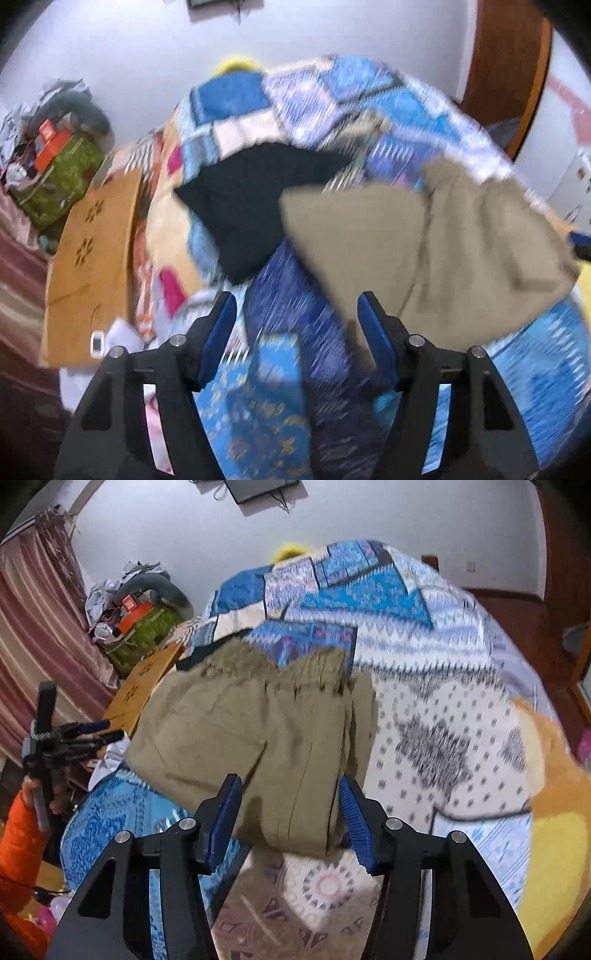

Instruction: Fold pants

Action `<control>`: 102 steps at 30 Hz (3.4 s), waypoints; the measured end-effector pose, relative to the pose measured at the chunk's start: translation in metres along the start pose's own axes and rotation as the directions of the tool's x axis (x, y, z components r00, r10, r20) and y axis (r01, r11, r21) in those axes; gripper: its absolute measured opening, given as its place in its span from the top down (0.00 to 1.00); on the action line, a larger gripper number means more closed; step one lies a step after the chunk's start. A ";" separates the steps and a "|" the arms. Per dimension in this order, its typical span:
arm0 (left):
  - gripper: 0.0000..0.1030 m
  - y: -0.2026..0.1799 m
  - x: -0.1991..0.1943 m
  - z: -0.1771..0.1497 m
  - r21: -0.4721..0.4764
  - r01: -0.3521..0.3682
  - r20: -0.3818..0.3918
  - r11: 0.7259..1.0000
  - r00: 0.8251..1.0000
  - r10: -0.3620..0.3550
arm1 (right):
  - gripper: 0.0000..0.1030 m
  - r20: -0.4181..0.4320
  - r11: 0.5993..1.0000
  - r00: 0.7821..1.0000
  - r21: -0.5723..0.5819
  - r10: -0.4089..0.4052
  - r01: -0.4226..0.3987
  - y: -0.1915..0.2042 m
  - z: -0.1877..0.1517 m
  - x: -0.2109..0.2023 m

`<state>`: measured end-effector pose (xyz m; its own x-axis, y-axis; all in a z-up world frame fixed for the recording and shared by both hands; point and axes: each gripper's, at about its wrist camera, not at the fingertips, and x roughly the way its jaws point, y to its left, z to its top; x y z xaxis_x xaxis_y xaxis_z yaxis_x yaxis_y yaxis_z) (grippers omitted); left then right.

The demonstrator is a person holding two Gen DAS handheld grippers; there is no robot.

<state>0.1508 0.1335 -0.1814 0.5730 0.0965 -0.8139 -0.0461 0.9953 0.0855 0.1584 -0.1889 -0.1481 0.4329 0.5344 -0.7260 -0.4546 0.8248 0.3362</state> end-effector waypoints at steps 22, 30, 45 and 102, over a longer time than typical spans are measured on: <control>0.48 -0.102 0.094 0.063 0.100 0.164 -0.071 0.981 0.985 -0.158 | 0.71 -0.039 0.971 0.995 -0.225 -0.089 0.078 -0.016 0.046 0.078; 0.47 -0.099 0.090 0.063 0.101 0.150 -0.062 0.983 0.988 -0.145 | 0.75 -0.058 0.970 0.993 -0.224 -0.104 0.089 -0.016 0.046 0.081; 0.25 -0.008 0.050 0.052 -0.071 0.077 -0.011 0.994 0.997 -0.078 | 0.34 0.022 0.984 0.996 -0.154 -0.083 0.085 -0.009 0.046 0.032; 0.97 0.033 -0.006 0.110 -0.125 0.109 0.140 0.986 0.986 -0.091 | 0.90 0.122 0.984 0.986 -0.150 0.116 -0.098 0.036 0.133 0.033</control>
<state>0.2360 0.1646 -0.1105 0.6840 0.0033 -0.7295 -0.0858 0.9934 -0.0760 0.2601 -0.1170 -0.0799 0.4688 0.6452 -0.6032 -0.6059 0.7318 0.3119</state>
